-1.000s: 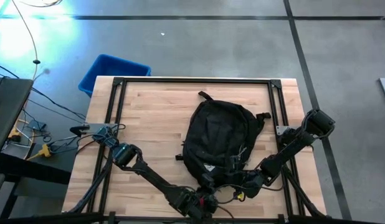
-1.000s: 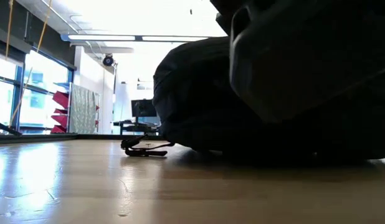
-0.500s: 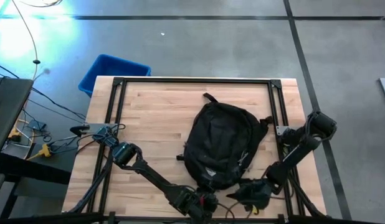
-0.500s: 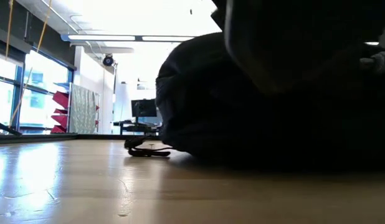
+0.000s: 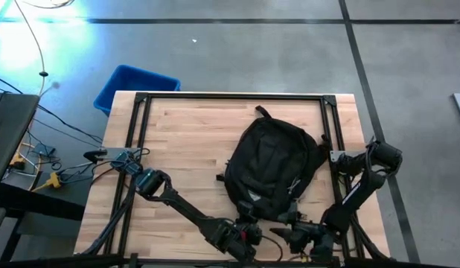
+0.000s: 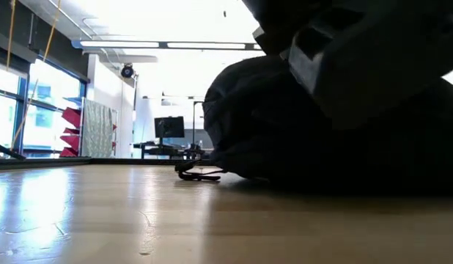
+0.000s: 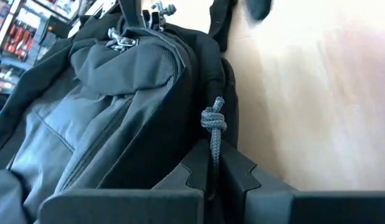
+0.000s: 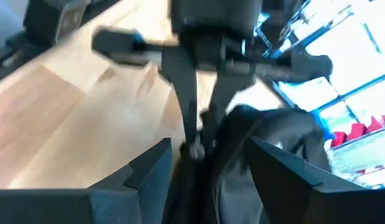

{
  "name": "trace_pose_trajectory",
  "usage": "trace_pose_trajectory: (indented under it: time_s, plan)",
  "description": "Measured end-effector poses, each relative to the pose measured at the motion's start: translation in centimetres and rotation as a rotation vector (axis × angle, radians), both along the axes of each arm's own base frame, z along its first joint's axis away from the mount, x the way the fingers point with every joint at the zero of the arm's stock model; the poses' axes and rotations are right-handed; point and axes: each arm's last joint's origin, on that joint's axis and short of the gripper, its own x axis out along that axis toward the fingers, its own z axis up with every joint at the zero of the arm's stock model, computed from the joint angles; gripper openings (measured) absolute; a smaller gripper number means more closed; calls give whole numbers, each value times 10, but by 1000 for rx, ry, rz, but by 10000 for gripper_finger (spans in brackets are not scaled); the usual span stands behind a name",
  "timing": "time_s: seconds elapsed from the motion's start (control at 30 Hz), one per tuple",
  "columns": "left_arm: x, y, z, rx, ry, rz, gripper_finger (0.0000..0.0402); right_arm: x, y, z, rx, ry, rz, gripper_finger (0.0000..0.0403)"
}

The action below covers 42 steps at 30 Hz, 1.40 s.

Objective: Unpack backpack
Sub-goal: Close the black backpack

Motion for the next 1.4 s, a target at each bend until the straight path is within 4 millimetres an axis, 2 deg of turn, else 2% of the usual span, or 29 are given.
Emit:
trace_pose_trajectory:
  time_s: [0.13, 0.2, 0.4, 0.5, 0.67, 0.83, 1.03, 1.2, 1.4]
  plan:
    - [0, 2, 0, -11, -14, 33, 0, -2, 16, 12, 15, 28, 105, 207]
    - [0, 3, 0, 1, -20, 41, 0, -2, 16, 11, 57, 61, 126, 213]
    - [-3, -3, 5, 51, -69, 64, 0, 7, -10, -9, 82, 132, -17, 217]
    - [-3, -5, 9, 66, -86, 67, 0, 11, -17, -12, 103, 152, -35, 214]
    - [-1, -6, 11, 72, -98, 58, 0, 18, -26, -16, 138, 162, -77, 195]
    - [-1, -8, 11, 99, -93, 35, 0, 22, -37, -21, 158, 158, -139, 159]
    - [-2, -10, 10, 59, -86, 25, 0, 19, -29, -17, 108, 162, -80, 130]
    - [-1, -10, 9, 18, -69, 9, 0, 15, -18, -9, 76, 133, -45, 150]
    - [1, -11, 11, 28, -81, -11, 0, 21, -30, -17, 131, 194, -92, 201]
